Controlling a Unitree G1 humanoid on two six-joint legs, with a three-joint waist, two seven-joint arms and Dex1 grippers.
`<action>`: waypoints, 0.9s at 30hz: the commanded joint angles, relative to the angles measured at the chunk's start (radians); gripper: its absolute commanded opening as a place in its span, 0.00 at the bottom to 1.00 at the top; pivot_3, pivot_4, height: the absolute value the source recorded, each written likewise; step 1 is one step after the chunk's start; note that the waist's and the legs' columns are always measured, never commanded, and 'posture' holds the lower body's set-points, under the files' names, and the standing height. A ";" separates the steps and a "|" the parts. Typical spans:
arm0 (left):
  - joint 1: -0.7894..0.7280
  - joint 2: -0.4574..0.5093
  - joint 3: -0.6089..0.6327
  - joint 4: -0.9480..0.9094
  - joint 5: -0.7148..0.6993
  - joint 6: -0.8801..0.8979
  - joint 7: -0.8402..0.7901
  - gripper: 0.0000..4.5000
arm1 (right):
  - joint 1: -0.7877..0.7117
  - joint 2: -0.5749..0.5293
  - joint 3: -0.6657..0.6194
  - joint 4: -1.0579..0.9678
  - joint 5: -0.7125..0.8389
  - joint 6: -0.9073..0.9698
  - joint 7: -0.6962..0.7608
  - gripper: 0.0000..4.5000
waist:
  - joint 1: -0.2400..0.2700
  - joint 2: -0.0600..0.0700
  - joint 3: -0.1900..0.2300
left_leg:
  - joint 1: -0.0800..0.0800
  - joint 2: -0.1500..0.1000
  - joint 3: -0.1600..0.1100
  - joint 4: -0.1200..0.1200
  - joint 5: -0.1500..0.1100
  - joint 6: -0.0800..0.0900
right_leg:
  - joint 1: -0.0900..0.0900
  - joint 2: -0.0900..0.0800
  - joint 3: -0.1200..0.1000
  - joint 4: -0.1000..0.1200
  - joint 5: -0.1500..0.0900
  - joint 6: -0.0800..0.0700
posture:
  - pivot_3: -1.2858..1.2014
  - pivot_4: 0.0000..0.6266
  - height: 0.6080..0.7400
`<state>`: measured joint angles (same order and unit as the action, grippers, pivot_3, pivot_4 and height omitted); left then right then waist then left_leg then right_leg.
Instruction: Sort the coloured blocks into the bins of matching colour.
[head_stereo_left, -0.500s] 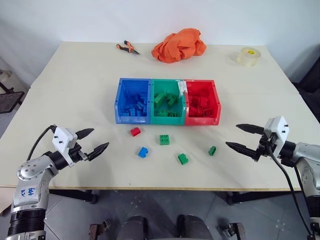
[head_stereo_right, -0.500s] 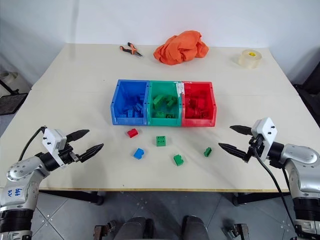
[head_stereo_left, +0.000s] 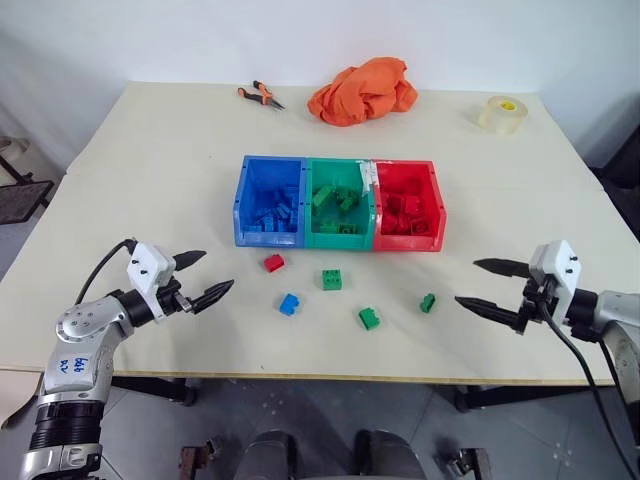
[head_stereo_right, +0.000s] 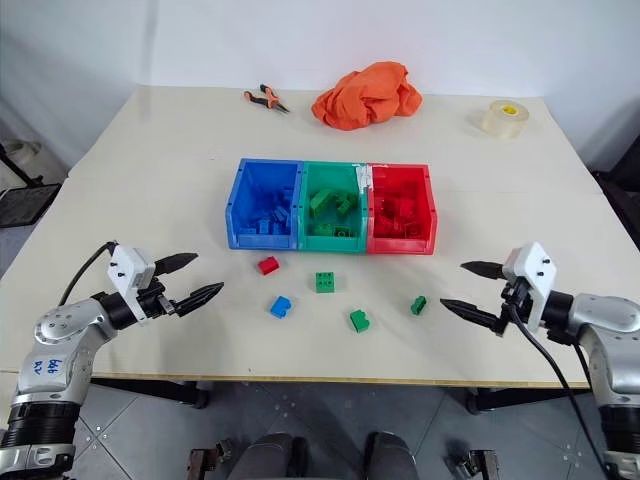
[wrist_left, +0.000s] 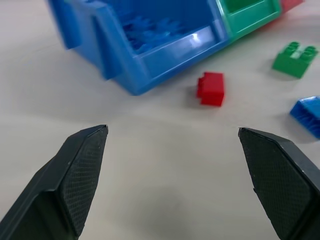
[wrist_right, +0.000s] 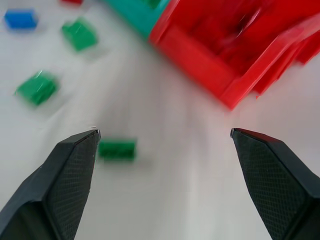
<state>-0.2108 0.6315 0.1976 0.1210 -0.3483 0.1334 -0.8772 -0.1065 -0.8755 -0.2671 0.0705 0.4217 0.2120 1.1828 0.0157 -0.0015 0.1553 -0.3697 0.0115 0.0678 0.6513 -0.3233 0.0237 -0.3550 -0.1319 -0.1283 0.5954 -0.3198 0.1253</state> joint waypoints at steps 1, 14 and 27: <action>-0.025 0.014 -0.045 0.000 0.009 -0.045 -0.078 0.99 | 0.052 -0.073 -0.089 -0.017 0.011 -0.013 0.036 0.97 | 0.006 0.000 0.000 | 0.000 0.000 0.000 0.000 0.000 0.000 | 0.000 0.000 0.000 0.000 0.000 0.000 | 0.52 0.24 1.00; -0.067 -0.003 -0.037 0.105 -0.067 -0.184 -0.267 0.99 | 0.020 -0.098 -0.014 -0.054 -0.021 0.016 0.032 0.97 | -0.001 0.000 0.000 | 0.001 0.002 0.002 0.001 0.000 0.000 | 0.000 0.001 0.000 0.000 0.000 0.000 | 0.52 0.24 1.00; 0.118 0.033 0.044 -0.026 -0.100 -0.184 -0.281 0.99 | -0.363 0.050 0.363 0.291 -0.227 -0.172 0.159 0.97 | -0.006 0.001 0.000 | -0.001 0.001 -0.001 0.003 0.000 0.000 | 0.000 0.000 -0.002 0.001 0.000 0.000 | 0.52 0.24 1.00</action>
<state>-0.1094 0.6512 0.2074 0.1473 -0.4245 -0.0460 -1.1702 -0.4454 -0.8318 0.0900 0.3230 0.2113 0.0962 1.3208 0.0094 -0.0010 0.1557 -0.3704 0.0122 0.0671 0.6547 -0.3236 0.0242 -0.3550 -0.1317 -0.1300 0.5966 -0.3198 0.1252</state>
